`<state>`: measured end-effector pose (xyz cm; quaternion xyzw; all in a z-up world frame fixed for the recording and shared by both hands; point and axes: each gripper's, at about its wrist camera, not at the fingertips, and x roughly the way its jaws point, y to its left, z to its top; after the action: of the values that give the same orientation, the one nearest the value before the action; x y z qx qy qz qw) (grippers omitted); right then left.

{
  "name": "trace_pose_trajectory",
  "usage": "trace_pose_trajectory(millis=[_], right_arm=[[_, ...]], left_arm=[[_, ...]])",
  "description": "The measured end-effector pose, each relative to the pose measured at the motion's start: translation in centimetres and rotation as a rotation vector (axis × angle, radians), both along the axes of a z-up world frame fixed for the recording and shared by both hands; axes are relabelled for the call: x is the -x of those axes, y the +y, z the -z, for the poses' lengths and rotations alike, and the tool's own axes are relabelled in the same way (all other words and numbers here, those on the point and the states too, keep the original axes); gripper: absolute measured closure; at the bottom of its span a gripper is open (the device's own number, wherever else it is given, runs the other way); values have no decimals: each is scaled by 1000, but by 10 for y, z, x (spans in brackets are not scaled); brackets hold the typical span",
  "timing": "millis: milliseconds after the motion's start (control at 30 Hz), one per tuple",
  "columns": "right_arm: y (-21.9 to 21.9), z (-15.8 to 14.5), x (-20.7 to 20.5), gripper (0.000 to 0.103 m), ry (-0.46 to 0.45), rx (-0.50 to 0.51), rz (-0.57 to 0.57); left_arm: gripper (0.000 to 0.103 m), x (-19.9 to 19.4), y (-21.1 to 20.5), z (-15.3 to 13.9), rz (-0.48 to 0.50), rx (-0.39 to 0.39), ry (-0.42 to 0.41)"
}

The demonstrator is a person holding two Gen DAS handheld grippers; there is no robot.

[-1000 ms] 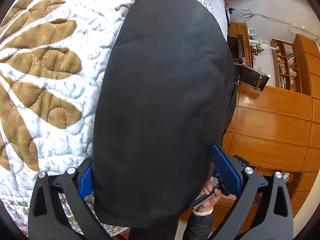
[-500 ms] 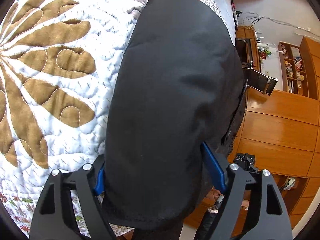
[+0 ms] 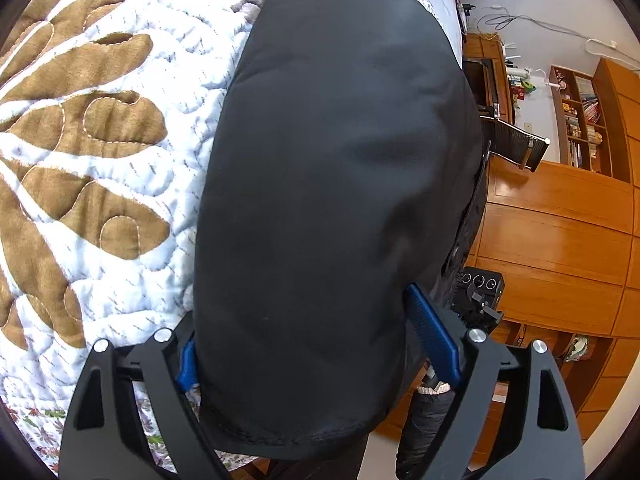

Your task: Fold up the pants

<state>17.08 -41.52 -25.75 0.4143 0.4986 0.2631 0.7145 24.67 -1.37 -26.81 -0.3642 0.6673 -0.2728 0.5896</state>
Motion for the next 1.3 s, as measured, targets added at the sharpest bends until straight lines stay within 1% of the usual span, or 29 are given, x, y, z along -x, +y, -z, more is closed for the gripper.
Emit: trace_pose_trajectory(millis=[133,233,367,400,433,467,500,533,567,600,633,733,867,967,1133,1300], right_arm=[[13,2,-10,3,3,26,-26],[20,3,-15,3,9,41,-29],[35,-2,-17,3,-31,101,-36],[39,-4,-16,5,-52,126,-45],[43,-6,-15,10,-68,150,-51],[45,-8,-13,13,-84,168,-51],[45,-9,-11,19,-94,169,-45],[44,-9,-9,26,-98,160,-37],[43,-10,-7,30,-103,147,-26],[42,-11,-5,38,-113,138,-20],[41,-14,-3,43,-125,133,-18],[44,-22,0,51,-153,135,-26],[48,-31,0,52,-164,100,-36],[52,-36,2,53,-174,82,-51],[66,-42,2,53,-189,70,-83],[91,-36,-15,53,-183,57,-118]], left_arm=[[8,-4,-10,-2,13,-22,0],[4,-6,-14,-1,-1,-34,15],[4,-7,-19,-5,-15,-56,13],[5,-4,-18,-5,-18,-55,4],[6,-3,-18,-6,-20,-62,-6],[11,-2,-17,-7,-26,-69,-13],[13,-1,-15,-8,-32,-73,-19],[18,0,-14,-9,-36,-73,-25],[23,0,-12,-10,-40,-69,-31],[26,1,-11,-11,-44,-58,-37],[31,0,-11,-12,-47,-51,-42],[37,-2,-9,-15,-47,-67,-58],[46,-1,-6,-21,-51,-60,-75],[50,1,-3,-23,-58,-49,-84],[51,12,7,-22,-70,-49,-88],[51,23,26,-23,-108,-48,-83]])
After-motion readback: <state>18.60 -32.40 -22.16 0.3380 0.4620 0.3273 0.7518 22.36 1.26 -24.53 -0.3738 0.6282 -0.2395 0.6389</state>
